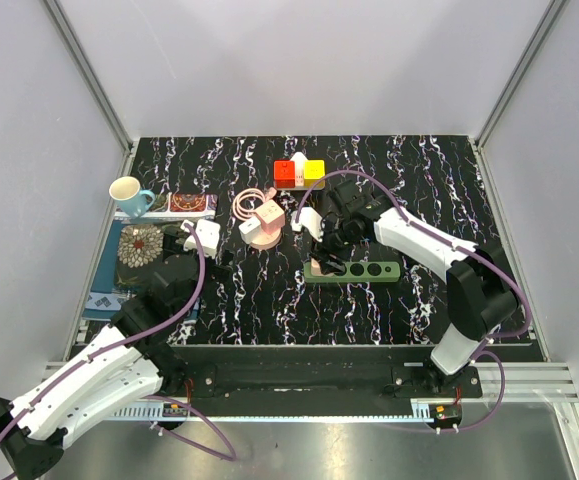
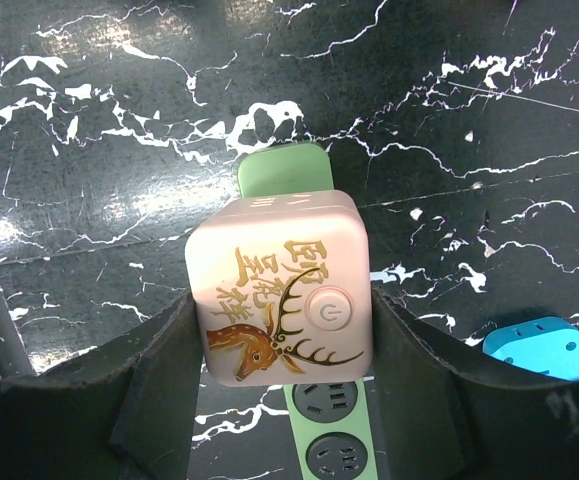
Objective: Insert the plug
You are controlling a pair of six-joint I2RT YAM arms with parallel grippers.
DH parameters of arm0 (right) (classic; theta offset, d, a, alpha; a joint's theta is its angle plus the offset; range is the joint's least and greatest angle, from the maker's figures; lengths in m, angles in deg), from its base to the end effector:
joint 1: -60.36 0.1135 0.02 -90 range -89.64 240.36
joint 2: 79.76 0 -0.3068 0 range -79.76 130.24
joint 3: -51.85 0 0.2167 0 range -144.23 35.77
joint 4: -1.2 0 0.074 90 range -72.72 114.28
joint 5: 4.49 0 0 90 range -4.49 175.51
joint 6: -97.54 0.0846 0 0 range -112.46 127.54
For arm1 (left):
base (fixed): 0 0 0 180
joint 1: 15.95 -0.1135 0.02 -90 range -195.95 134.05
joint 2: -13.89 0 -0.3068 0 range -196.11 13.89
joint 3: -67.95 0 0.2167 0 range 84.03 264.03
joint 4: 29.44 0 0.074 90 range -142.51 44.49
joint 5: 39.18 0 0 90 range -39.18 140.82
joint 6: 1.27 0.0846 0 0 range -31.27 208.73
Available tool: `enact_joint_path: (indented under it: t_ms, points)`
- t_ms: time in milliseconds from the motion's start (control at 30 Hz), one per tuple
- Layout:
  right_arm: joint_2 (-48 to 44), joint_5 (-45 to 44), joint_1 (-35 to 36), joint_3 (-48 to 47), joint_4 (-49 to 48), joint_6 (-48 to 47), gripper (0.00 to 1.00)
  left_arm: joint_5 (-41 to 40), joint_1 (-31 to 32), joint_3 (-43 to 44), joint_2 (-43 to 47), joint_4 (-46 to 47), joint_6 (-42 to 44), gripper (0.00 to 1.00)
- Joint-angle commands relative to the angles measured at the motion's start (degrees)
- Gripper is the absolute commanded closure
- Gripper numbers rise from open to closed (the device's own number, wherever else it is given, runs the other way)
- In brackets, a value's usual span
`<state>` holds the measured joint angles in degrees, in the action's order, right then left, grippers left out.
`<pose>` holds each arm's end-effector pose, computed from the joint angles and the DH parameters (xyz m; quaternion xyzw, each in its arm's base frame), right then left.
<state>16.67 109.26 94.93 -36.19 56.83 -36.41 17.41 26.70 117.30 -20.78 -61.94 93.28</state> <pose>0.2566 0.2182 0.2506 -0.6393 0.7090 0.1819 0.2356 0.1161 -0.0436 0.2987 0.1547 0.7770 0.0354 0.6091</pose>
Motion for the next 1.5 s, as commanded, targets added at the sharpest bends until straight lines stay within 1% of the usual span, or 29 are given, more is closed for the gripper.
enact_joint_path:
  t_ms: [0, 233, 467, 600, 733, 833, 933, 1167, 1467]
  points:
    - [-0.09, 1.13, 0.41, 0.77, -1.76, -0.18, 1.0, -0.43, -0.47, 0.03, -0.04, 2.45, 0.81, 0.01]
    - [1.75, -0.63, 0.33, 3.05, -1.76, -1.14, 0.99, -0.08, -0.47, 0.03, -0.04, 2.45, 0.89, 0.01]
    - [1.75, -5.9, -0.37, 6.13, -1.84, -1.49, 1.0, 0.01, -0.47, -0.05, 0.22, 2.45, 0.98, 0.01]
    - [1.66, -6.69, -1.34, 6.05, -1.67, -2.2, 1.0, 0.36, -0.55, -0.05, 0.14, 2.45, 1.24, 0.01]
    - [3.94, -10.12, -1.34, 4.74, -0.97, -4.57, 1.0, 0.71, -0.55, 0.03, 0.31, 2.54, 1.16, 0.01]
    - [6.4, -9.25, -1.34, 2.54, 0.44, -5.01, 1.0, 1.06, -0.47, 0.12, 0.22, 2.45, 1.16, 0.01]
    - [8.07, -10.73, -1.52, 2.97, 0.7, -5.36, 1.0, 1.24, -0.55, 0.03, 0.49, 2.19, 1.07, 0.01]
    - [11.68, -9.6, -1.52, 2.53, 1.23, -5.19, 1.0, 1.33, -0.55, -0.05, 0.93, 2.36, 1.16, 0.01]
    - [14.93, -11.88, -1.61, 6.57, -1.22, -4.75, 1.0, 1.33, -0.47, -0.05, 0.75, 2.36, 1.42, 0.01]
